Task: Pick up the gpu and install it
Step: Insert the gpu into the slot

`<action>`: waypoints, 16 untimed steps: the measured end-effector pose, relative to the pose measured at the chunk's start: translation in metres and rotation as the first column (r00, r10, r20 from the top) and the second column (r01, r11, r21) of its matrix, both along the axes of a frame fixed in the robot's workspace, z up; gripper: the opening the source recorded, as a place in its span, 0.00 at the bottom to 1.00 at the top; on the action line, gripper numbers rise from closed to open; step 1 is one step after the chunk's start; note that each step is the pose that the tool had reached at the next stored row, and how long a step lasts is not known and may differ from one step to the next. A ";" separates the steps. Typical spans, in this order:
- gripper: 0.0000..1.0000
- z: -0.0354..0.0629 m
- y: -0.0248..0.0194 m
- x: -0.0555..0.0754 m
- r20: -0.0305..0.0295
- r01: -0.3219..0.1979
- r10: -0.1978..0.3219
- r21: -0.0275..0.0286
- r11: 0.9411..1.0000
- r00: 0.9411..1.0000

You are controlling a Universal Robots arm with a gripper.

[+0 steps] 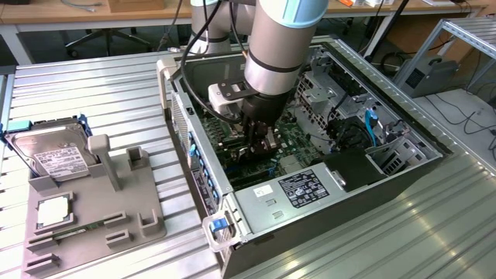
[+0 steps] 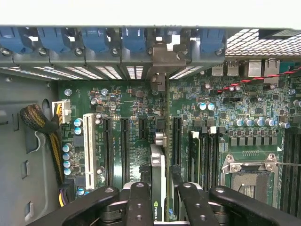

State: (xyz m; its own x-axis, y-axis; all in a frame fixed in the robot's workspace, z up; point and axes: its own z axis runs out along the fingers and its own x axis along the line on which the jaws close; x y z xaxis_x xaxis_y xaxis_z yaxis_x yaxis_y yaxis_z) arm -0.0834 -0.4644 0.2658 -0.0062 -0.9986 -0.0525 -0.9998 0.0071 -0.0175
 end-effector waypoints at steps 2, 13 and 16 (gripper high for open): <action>0.27 0.0000 0.0000 0.000 0.000 0.000 0.000 0.000 1.000 1.000; 0.27 0.0041 0.0000 0.000 0.000 0.000 0.000 -0.001 1.000 1.000; 0.27 0.0041 0.0000 0.000 0.000 0.000 0.000 -0.001 1.000 1.000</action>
State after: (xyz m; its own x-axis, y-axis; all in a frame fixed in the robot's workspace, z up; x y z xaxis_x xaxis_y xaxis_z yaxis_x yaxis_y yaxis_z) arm -0.0834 -0.4643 0.2699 -0.0061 -0.9986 -0.0519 -0.9998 0.0070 -0.0175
